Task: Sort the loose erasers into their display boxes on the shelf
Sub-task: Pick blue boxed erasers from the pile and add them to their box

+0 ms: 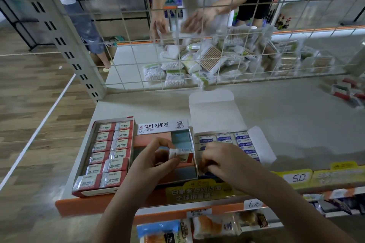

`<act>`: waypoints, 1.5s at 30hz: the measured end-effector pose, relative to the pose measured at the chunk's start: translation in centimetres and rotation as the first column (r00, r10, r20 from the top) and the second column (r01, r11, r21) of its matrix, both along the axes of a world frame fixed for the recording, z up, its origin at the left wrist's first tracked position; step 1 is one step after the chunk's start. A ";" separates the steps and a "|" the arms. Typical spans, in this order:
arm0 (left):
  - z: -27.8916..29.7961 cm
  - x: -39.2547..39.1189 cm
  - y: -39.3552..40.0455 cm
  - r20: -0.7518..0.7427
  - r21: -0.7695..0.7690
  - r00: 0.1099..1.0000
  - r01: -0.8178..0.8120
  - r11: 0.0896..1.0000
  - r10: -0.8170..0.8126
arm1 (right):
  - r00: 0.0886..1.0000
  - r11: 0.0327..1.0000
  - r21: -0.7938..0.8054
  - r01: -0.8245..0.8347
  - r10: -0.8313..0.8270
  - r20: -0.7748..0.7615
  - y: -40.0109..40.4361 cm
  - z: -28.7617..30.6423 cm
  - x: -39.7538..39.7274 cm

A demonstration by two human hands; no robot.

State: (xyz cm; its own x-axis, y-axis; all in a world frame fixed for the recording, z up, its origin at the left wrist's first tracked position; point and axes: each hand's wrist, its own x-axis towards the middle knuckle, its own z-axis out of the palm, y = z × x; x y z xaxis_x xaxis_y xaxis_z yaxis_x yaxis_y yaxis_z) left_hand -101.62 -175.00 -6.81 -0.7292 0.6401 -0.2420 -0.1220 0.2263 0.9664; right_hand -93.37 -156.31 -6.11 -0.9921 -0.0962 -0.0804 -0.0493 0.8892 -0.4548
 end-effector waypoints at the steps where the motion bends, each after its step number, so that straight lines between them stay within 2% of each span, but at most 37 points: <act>1: 0.1 0.0 -0.1 -0.017 0.000 1.000 0.004 1.000 -0.004 | 1.000 1.000 -0.005 -0.002 0.002 0.002 0.1 0.1 0.0; 5: 1.0 -0.4 -1.1 -0.185 0.007 0.983 0.002 1.000 -0.001 | 0.997 0.998 -0.026 0.053 -0.055 -0.058 0.5 2.2 -0.7; 8: 1.7 -1.6 -2.9 -0.292 -0.012 0.954 -0.068 0.998 0.062 | 0.983 0.995 -0.027 0.092 -0.095 -0.158 0.3 4.2 -2.2; 10: 1.9 -2.6 -4.6 -0.366 -0.012 0.922 -0.139 0.990 0.125 | 0.971 0.998 -0.017 0.063 -0.065 -0.229 -0.7 5.0 -3.6; 12: 1.9 -3.5 -6.2 -0.365 0.006 0.911 -0.206 0.979 0.194 | 0.966 1.000 -0.002 0.003 -0.004 -0.259 -2.3 5.2 -5.0; 16: 1.4 -4.6 -9.9 -0.317 -0.088 0.902 -0.336 0.938 0.293 | 0.962 0.991 0.037 -0.131 0.136 -0.237 -6.6 4.4 -7.6; 22: 0.7 -5.0 -13.1 -0.424 -0.189 0.835 -0.461 0.867 0.351 | 0.960 0.964 0.167 -0.207 0.233 -0.153 -9.8 2.0 -9.8; 28: 0.2 -5.3 -13.6 -0.591 -0.308 0.763 -0.512 0.802 0.261 | 0.962 0.959 0.164 -0.232 0.251 -0.104 -10.5 0.6 -10.2; 31: 0.4 -5.2 -13.2 -0.674 -0.423 0.729 -0.511 0.749 0.117 | 0.969 0.967 0.143 -0.213 0.228 -0.099 -10.6 0.4 -10.2; 40: 0.5 -5.7 -13.1 -0.708 -0.518 0.704 -0.461 0.721 -0.057 | 0.973 0.967 0.164 -0.195 0.212 -0.094 -10.9 0.2 -10.1; 45: 1.3 -6.0 -13.1 -0.683 -0.621 0.692 -0.381 0.685 -0.234 | 0.973 0.963 0.180 -0.200 0.217 -0.083 -10.9 0.1 -10.3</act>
State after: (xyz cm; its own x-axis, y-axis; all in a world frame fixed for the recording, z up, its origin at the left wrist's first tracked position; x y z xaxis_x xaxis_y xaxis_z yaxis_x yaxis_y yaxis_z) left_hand -107.64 -188.06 -5.52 -0.8969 0.4421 0.0075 0.4219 0.8506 0.3140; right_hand -103.65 -167.24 -6.02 -0.9553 -0.2953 -0.0135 -0.2798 0.9180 -0.2812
